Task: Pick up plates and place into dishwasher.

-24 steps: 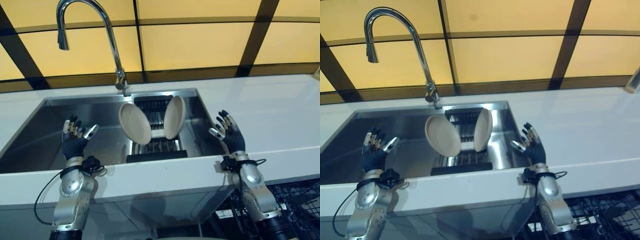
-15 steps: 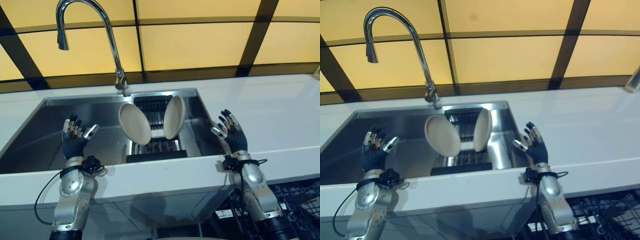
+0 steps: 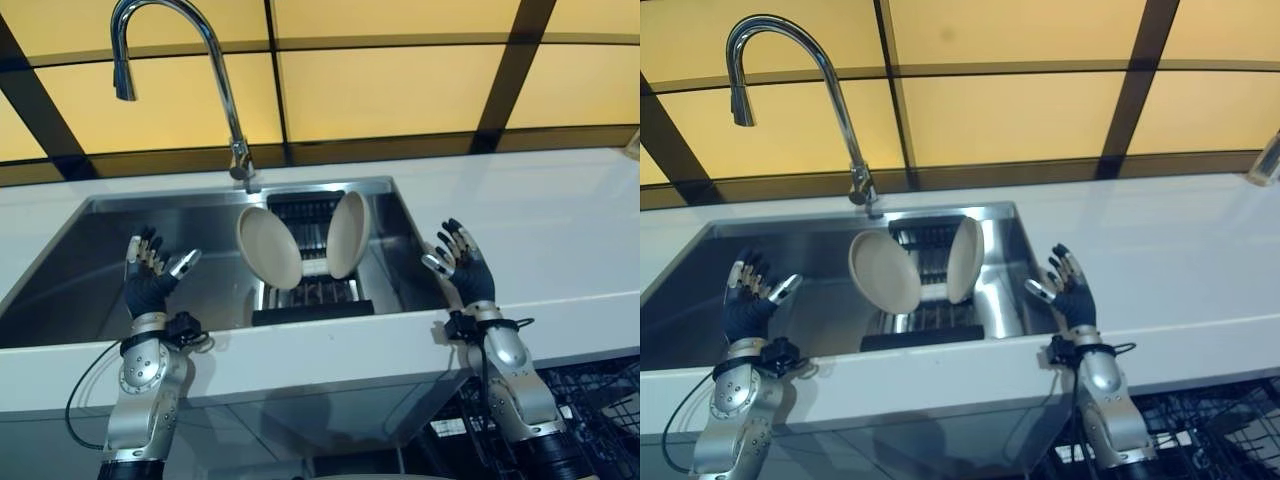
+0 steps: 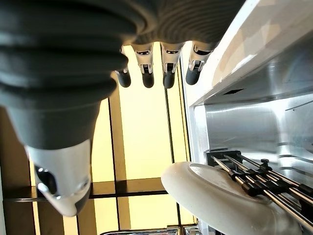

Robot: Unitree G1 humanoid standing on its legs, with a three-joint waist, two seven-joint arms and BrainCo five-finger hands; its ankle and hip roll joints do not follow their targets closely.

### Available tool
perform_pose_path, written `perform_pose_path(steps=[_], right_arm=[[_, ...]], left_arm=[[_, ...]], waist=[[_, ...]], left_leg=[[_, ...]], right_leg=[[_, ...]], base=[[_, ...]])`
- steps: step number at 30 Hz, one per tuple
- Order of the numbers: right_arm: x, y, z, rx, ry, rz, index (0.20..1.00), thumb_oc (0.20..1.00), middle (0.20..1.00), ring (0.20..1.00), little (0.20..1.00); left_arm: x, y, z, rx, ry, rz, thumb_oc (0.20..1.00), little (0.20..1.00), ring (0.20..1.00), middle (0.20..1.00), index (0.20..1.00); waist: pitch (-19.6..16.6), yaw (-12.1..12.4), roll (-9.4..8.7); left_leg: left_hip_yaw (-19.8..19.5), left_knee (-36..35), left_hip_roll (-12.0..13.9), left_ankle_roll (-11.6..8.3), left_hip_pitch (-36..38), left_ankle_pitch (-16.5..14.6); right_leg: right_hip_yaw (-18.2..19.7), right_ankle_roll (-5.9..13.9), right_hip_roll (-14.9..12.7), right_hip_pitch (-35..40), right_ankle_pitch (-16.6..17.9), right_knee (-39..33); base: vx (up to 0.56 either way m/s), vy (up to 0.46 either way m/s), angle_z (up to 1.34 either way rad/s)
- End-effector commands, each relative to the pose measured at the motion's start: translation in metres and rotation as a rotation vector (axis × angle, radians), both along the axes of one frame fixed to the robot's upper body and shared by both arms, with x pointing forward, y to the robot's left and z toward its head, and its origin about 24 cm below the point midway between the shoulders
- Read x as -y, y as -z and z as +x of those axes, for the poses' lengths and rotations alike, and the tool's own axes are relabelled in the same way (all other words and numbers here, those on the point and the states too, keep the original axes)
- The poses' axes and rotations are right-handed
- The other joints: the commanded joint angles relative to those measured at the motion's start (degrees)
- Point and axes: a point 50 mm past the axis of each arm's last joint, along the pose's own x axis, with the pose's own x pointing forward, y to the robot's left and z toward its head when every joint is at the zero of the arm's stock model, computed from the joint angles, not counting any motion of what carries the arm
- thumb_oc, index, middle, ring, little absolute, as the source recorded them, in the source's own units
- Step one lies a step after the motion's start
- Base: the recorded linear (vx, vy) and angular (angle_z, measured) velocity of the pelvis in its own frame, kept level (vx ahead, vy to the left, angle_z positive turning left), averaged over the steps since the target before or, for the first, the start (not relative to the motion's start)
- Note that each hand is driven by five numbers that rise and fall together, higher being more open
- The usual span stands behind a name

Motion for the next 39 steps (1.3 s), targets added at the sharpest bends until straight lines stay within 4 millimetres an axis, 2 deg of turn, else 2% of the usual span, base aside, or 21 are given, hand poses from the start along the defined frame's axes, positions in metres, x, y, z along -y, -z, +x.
perform_pose_path(steps=[1,12,22,26,39], right_arm=[[0.004,-0.034,0.005,0.166,-0.008,-0.007,1.0,1.0,1.0,1.0,1.0],[0.005,-0.032,0.009,0.143,-0.023,-0.02,1.0,1.0,1.0,1.0,1.0],[0.013,-0.032,0.011,0.115,-0.023,-0.047,1.0,1.0,1.0,1.0,1.0],[0.018,-0.031,0.011,0.1,-0.017,-0.057,1.0,1.0,1.0,1.0,1.0],[0.032,-0.03,0.009,0.068,-0.041,-0.094,1.0,1.0,1.0,1.0,1.0]], left_arm=[[-0.008,-0.018,0.012,0.032,0.006,0.196,1.0,1.0,1.0,1.0,1.0],[-0.022,-0.011,0.027,-0.12,-0.007,0.472,1.0,1.0,1.0,1.0,1.0],[-0.041,-0.019,0.04,-0.203,-0.039,0.933,1.0,1.0,1.0,1.0,1.0],[-0.047,-0.023,0.042,-0.228,-0.043,1.048,1.0,1.0,1.0,1.0,1.0],[-0.059,-0.032,0.045,-0.215,0.002,1.764,1.0,1.0,1.0,1.0,1.0]], waist=[[-3.95,-0.7,0.92],[-4.69,-2.37,2.02],[-5.34,-4.47,2.93],[-5.34,-5.2,3.15],[-5.12,-7.56,3.86]], left_leg=[[-0.34,2.39,2.19,-0.29,1.08,-6.48],[1.1,1.69,1.98,-0.32,1.54,-6.24],[3.08,1.64,1.59,-0.16,1.75,-6.51],[3.75,1.6,1.53,-0.05,1.8,-6.59],[6.46,1.26,1.43,0.16,1.4,-6.72]], right_leg=[[2.26,-2.21,1.68,-6.72,-0.13,2.96],[3.2,-1.89,1.52,-6.92,0.25,2.54],[4.33,-1.43,1.23,-7.42,0.63,2.34],[4.83,-1.33,1.25,-7.69,0.83,2.22],[5.96,-0.92,1.19,-8.71,1.58,1.51]], base=[[0.0,0.0,0.0],[0.0,0.009,0.0],[0.03,0.03,-0.05],[0.05,0.041,-0.05],[0.04,0.049,-0.09]])
